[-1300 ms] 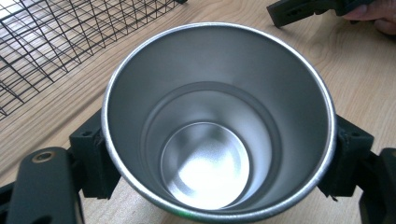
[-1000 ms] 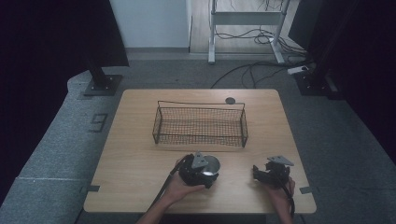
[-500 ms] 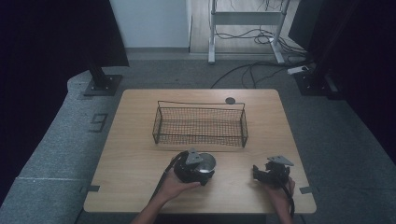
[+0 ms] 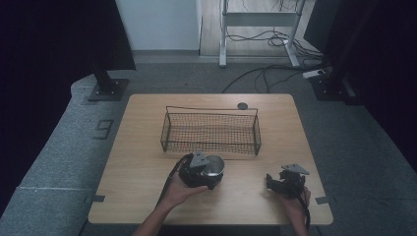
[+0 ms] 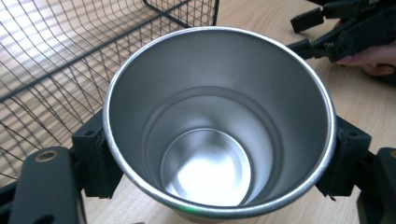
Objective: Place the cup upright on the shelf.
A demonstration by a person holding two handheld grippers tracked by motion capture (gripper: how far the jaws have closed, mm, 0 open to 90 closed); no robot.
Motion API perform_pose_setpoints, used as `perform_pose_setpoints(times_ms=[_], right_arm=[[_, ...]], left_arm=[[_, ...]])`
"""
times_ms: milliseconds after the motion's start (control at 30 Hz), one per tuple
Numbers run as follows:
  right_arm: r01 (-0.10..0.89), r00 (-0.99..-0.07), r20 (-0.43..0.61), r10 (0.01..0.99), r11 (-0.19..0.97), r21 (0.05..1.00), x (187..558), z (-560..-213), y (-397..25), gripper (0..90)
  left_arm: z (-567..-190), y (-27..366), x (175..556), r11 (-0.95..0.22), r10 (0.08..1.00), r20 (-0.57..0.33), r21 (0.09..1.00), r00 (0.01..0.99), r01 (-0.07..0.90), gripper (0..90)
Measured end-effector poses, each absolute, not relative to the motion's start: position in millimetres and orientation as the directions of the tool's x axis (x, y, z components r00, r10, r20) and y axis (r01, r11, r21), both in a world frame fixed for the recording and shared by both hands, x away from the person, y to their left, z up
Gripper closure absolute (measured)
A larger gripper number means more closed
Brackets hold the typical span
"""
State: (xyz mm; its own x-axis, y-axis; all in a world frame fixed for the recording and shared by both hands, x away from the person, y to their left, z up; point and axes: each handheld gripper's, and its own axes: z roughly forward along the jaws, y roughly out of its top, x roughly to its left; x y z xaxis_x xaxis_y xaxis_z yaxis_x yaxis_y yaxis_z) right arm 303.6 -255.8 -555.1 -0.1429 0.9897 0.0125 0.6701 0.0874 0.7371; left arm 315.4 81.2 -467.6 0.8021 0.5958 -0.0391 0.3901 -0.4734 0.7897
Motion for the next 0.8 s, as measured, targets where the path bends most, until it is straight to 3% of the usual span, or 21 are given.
perform_pose_setpoints(times_ms=[800], right_arm=[[0.670, -0.143, 0.013, 0.990, 0.087, 0.737, 304, -555, -256, 12.9]], left_arm=[[-447, 103, 340, -0.418, 0.632, -0.060, 0.813, 0.772, 0.405, 18.7]])
